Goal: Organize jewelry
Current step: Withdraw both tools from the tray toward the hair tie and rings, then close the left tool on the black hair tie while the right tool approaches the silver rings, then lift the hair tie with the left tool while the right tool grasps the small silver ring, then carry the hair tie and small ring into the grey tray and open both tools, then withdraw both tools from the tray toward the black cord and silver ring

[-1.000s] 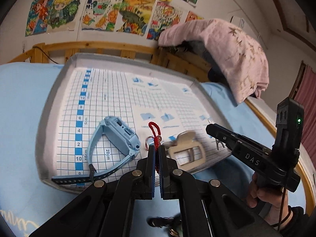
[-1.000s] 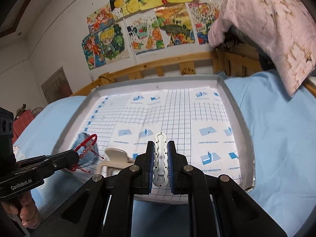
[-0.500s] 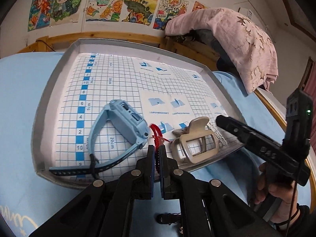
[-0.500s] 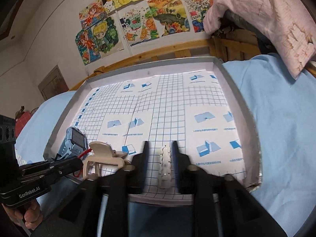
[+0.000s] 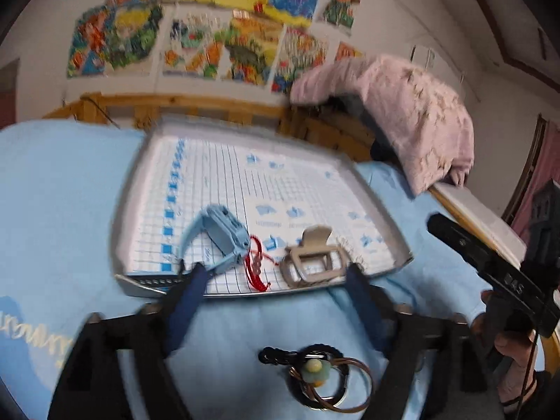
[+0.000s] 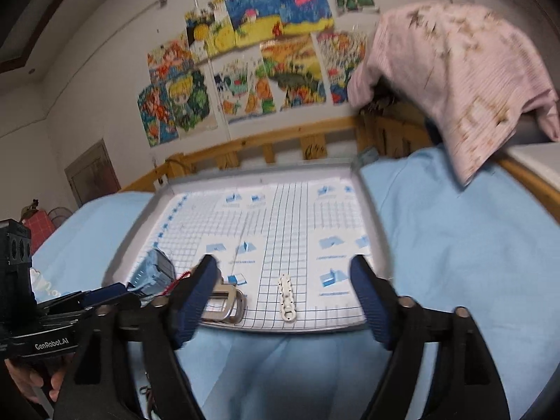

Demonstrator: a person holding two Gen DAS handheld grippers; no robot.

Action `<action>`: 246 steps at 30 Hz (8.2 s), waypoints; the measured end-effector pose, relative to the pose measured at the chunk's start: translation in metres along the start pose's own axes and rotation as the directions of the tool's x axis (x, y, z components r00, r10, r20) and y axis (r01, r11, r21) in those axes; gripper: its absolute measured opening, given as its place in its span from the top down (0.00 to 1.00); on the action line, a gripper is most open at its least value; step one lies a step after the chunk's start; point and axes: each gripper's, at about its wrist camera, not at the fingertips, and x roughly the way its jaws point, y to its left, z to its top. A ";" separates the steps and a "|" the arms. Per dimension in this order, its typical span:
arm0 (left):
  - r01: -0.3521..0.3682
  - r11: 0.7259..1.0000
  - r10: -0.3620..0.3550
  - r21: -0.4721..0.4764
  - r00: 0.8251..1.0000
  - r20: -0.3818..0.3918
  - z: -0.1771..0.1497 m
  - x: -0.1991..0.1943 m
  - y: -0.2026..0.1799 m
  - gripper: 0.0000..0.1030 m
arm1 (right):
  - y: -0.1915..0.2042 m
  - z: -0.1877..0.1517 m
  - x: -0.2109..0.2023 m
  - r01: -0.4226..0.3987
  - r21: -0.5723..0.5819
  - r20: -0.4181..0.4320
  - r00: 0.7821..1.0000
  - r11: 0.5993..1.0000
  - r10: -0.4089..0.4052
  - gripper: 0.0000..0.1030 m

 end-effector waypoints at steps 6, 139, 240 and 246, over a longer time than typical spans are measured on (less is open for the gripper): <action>-0.037 0.999 0.033 0.018 0.985 0.168 -0.008 -0.061 -0.017 0.01 | 0.005 0.001 -0.068 0.002 -0.040 0.125 0.992 0.999 0.003 0.06; 0.140 0.963 -0.211 -0.229 0.921 -0.328 -0.096 0.012 0.008 0.97 | 0.018 -0.123 -0.039 -0.302 0.002 -0.341 0.896 0.953 0.284 0.73; -0.005 0.999 0.001 0.049 0.997 0.080 -0.011 -0.054 -0.015 0.09 | 0.021 -0.012 -0.074 -0.006 -0.108 0.112 0.994 0.994 0.018 0.17; -0.029 0.999 0.022 0.031 0.979 0.202 -0.021 -0.109 -0.022 0.00 | 0.030 -0.017 -0.132 -0.015 -0.129 0.220 0.975 0.992 0.043 0.04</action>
